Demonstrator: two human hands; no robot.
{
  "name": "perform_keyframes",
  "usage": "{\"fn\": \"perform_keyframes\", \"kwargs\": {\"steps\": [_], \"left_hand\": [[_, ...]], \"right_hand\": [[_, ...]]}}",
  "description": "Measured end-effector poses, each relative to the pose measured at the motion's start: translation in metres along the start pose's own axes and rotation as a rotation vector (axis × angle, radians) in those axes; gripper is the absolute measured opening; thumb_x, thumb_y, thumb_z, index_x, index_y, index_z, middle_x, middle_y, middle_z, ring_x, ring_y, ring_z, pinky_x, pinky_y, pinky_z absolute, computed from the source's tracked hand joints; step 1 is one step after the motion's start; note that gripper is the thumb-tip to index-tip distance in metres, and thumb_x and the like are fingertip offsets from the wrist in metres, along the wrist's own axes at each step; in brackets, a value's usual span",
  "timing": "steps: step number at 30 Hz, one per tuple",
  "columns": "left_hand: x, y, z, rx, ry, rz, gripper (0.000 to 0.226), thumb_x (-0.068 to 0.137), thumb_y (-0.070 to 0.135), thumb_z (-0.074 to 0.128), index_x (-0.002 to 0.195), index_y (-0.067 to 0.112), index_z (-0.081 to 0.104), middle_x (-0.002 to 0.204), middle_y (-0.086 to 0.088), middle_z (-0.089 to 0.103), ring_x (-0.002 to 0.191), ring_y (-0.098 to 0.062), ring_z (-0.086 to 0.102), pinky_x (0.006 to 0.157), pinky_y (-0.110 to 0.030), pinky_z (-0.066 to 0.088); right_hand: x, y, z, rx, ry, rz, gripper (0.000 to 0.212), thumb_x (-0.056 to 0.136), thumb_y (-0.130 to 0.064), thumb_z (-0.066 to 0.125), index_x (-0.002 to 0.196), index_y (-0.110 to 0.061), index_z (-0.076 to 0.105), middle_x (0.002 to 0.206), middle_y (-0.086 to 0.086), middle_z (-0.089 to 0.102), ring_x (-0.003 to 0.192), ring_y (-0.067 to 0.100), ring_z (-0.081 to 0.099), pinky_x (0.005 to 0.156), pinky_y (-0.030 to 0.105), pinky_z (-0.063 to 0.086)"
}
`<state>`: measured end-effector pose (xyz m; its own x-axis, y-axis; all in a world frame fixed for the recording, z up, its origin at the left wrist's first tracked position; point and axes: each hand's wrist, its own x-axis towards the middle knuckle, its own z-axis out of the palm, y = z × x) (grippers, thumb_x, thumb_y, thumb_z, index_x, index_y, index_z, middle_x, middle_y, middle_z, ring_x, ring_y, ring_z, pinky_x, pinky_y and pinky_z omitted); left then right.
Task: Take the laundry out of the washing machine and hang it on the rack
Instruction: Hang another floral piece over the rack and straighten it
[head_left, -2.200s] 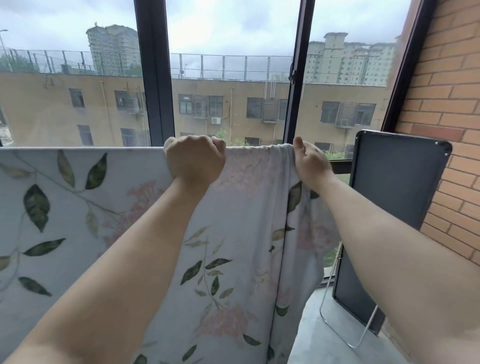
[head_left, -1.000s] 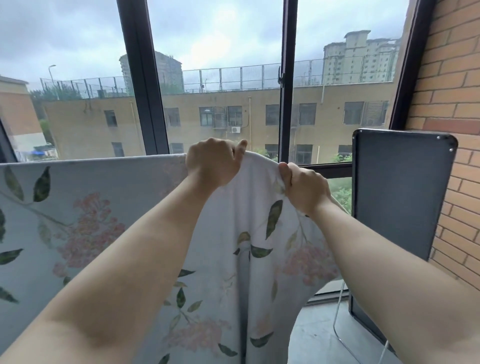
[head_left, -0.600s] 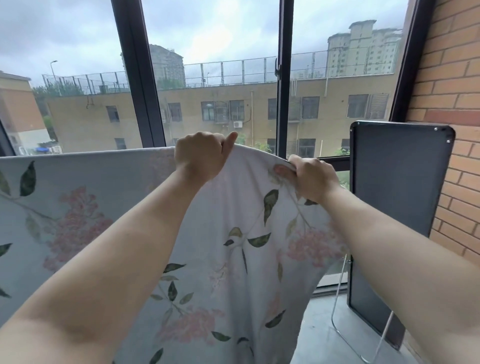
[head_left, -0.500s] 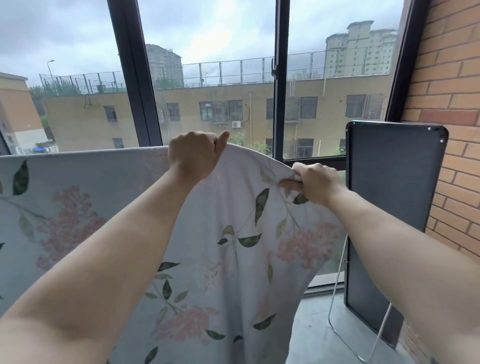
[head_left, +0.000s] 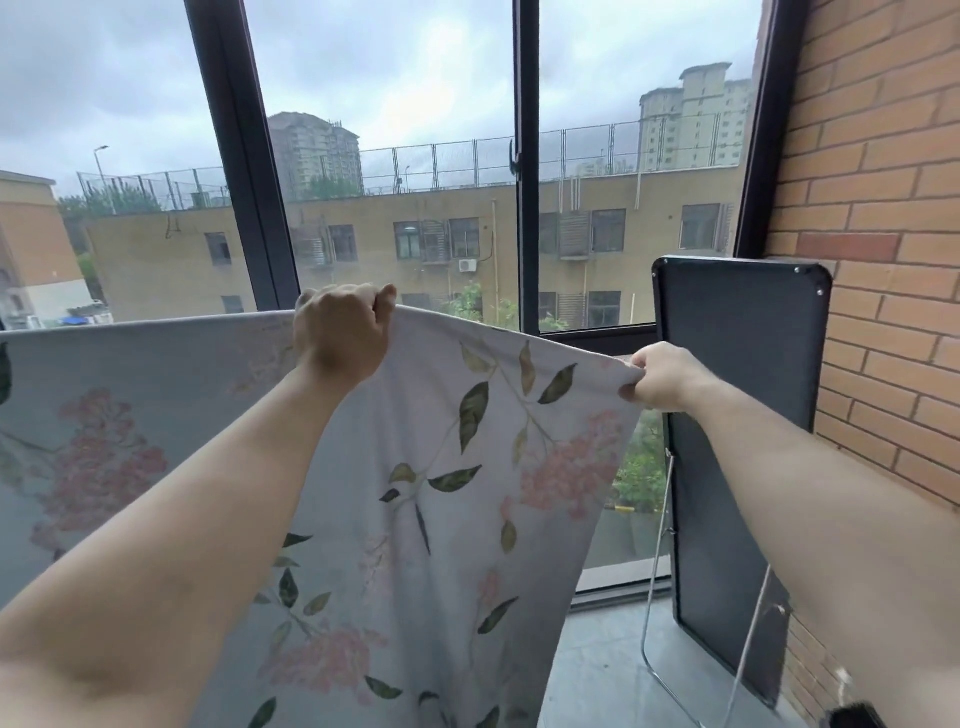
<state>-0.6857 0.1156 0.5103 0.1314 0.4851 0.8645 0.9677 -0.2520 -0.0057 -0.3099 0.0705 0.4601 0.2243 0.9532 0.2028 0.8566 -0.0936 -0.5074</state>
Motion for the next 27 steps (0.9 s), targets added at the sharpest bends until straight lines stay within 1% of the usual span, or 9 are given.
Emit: {"fn": "perform_keyframes", "kwargs": {"steps": [1, 3, 4, 6, 9, 12, 18, 22, 27], "left_hand": [[-0.001, -0.001, 0.000, -0.010, 0.011, -0.005, 0.048, 0.101, 0.039, 0.037, 0.065, 0.016, 0.056, 0.070, -0.014, 0.068, 0.069, -0.034, 0.062, 0.079, -0.040, 0.041], [-0.002, -0.001, -0.001, -0.020, 0.031, -0.018, 0.047, 0.098, 0.038, 0.035, 0.065, 0.014, 0.059, 0.070, -0.015, 0.068, 0.071, -0.034, 0.063, 0.079, -0.040, 0.040], [-0.003, 0.000, -0.001, -0.021, 0.037, -0.021, 0.047, 0.097, 0.037, 0.034, 0.065, 0.014, 0.059, 0.070, -0.014, 0.067, 0.072, -0.034, 0.062, 0.078, -0.039, 0.039], [-0.005, 0.004, -0.002, -0.019, 0.042, -0.023, 0.045, 0.094, 0.036, 0.032, 0.065, 0.013, 0.057, 0.070, -0.013, 0.066, 0.073, -0.034, 0.061, 0.078, -0.039, 0.037], [-0.007, 0.005, -0.003, -0.050, 0.033, -0.021, 0.041, 0.092, 0.032, 0.031, 0.070, 0.012, 0.059, 0.074, -0.011, 0.066, 0.076, -0.033, 0.060, 0.078, -0.038, 0.034], [-0.007, 0.008, -0.006, -0.102, 0.035, -0.042, 0.036, 0.091, 0.028, 0.033, 0.075, 0.011, 0.060, 0.078, -0.013, 0.066, 0.079, -0.033, 0.060, 0.079, -0.038, 0.036], [-0.004, 0.008, -0.015, -0.230, 0.014, -0.137, 0.033, 0.085, 0.028, 0.036, 0.079, 0.009, 0.062, 0.083, -0.015, 0.067, 0.084, -0.035, 0.061, 0.084, -0.039, 0.042], [-0.006, 0.004, -0.019, -0.226, 0.035, -0.166, 0.026, 0.087, 0.031, 0.044, 0.079, 0.014, 0.062, 0.084, -0.009, 0.068, 0.086, -0.032, 0.060, 0.085, -0.039, 0.041], [-0.009, 0.005, -0.018, -0.282, 0.074, -0.171, 0.015, 0.091, 0.023, 0.058, 0.080, 0.016, 0.065, 0.085, -0.005, 0.070, 0.086, -0.030, 0.062, 0.082, -0.036, 0.039]], "right_hand": [[-0.002, 0.011, -0.007, 0.102, -0.021, 0.008, 0.007, 0.082, -0.021, 0.078, 0.079, -0.021, 0.072, 0.091, 0.006, 0.074, 0.079, 0.024, 0.071, 0.076, 0.039, 0.058], [-0.006, 0.026, -0.013, 0.348, -0.056, 0.019, 0.014, 0.082, -0.027, 0.082, 0.088, -0.016, 0.075, 0.089, 0.002, 0.076, 0.074, 0.019, 0.071, 0.063, 0.033, 0.049], [-0.008, 0.031, -0.015, 0.466, -0.055, 0.033, 0.019, 0.083, -0.030, 0.082, 0.093, -0.016, 0.073, 0.089, 0.000, 0.075, 0.075, 0.017, 0.071, 0.061, 0.031, 0.044], [-0.012, 0.038, -0.015, 0.700, -0.042, 0.055, 0.021, 0.086, -0.032, 0.079, 0.095, -0.017, 0.069, 0.088, -0.002, 0.073, 0.075, 0.014, 0.067, 0.061, 0.030, 0.040], [-0.013, 0.035, -0.013, 1.052, -0.019, 0.065, 0.019, 0.091, -0.030, 0.072, 0.091, -0.015, 0.061, 0.091, 0.003, 0.072, 0.074, 0.019, 0.063, 0.057, 0.028, 0.047], [-0.012, 0.027, -0.016, 1.270, 0.072, 0.076, 0.018, 0.095, -0.026, 0.068, 0.094, -0.010, 0.059, 0.102, 0.011, 0.066, 0.088, 0.025, 0.066, 0.060, 0.035, 0.061], [-0.006, 0.007, -0.029, 1.321, 0.299, 0.070, 0.017, 0.096, -0.028, 0.068, 0.092, -0.013, 0.059, 0.103, 0.005, 0.060, 0.094, 0.022, 0.063, 0.058, 0.037, 0.062], [-0.005, -0.002, -0.032, 1.298, 0.369, 0.091, 0.017, 0.096, -0.030, 0.068, 0.089, -0.016, 0.059, 0.101, 0.004, 0.060, 0.095, 0.021, 0.063, 0.058, 0.037, 0.063], [-0.004, -0.008, -0.037, 1.261, 0.438, 0.087, 0.017, 0.097, -0.030, 0.066, 0.088, -0.018, 0.059, 0.096, 0.001, 0.060, 0.089, 0.018, 0.063, 0.056, 0.035, 0.062]]}}
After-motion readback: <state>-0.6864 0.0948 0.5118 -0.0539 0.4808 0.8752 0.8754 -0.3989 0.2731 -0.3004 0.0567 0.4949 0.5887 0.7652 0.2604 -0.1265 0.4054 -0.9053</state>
